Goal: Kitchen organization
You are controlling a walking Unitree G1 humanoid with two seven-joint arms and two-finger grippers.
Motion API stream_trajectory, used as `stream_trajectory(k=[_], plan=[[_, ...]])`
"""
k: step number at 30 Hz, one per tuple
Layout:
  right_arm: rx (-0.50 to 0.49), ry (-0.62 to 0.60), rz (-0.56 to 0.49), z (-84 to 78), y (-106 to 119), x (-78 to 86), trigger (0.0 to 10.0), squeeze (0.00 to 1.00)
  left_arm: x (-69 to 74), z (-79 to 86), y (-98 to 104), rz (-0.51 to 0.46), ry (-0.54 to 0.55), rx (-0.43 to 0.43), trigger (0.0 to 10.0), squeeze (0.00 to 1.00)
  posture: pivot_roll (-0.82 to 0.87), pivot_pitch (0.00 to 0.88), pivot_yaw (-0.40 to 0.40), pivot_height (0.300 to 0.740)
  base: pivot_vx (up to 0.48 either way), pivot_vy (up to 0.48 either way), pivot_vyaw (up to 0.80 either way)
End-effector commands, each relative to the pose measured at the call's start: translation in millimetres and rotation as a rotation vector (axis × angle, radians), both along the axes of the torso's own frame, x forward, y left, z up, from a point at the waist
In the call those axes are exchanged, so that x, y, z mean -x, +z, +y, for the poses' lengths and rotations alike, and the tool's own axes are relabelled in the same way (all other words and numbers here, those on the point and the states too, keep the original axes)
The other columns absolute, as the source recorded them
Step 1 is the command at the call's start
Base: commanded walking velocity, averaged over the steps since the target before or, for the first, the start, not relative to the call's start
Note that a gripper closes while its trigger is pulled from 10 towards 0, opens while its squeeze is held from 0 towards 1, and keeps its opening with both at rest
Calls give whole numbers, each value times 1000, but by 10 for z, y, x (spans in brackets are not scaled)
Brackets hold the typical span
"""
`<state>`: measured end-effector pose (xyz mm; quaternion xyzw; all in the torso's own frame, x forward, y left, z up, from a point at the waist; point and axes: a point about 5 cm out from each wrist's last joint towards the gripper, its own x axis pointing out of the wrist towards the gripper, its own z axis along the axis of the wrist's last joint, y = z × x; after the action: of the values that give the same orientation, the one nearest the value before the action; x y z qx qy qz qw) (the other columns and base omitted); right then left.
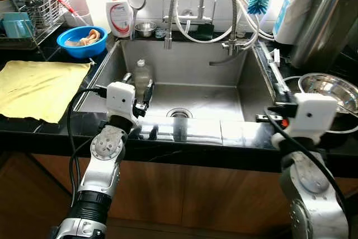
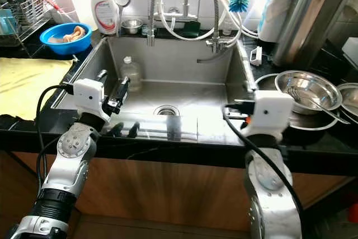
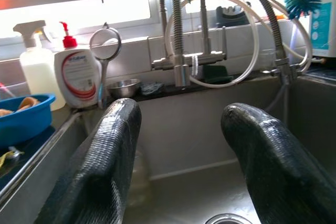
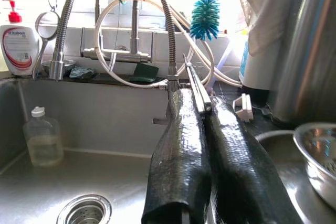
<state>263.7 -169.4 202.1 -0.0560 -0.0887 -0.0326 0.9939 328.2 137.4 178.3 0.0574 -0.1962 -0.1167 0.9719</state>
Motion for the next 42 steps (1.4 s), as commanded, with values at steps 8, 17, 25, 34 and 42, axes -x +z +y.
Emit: stream_trajectory(k=[8,17,25,34,42], plan=[[138,134,143,31,19,-476,10000,0,-36,-20,13,-9,5,-4,10000,0,-50,0,-4,740,0,0,0],[67,217,367,-59,-397,-673,10000,0,-25,-48,13,-20,-2,-3,10000,0,-21,0,-12,740,0,0,0],[46,193,399,-109,-486,-716,10000,0,-7,-20,-17,-15,7,-11,10000,0,-21,0,-13,740,0,0,0],[31,197,396,-123,-495,-730,10000,1000,13,-44,-15,-18,-1,-9,10000,0,-8,0,-17,740,0,0,0],[64,143,334,-143,-407,-737,10000,1000,24,-25,-24,-16,2,-12,10000,0,-5,0,-11,740,0,0,0]])
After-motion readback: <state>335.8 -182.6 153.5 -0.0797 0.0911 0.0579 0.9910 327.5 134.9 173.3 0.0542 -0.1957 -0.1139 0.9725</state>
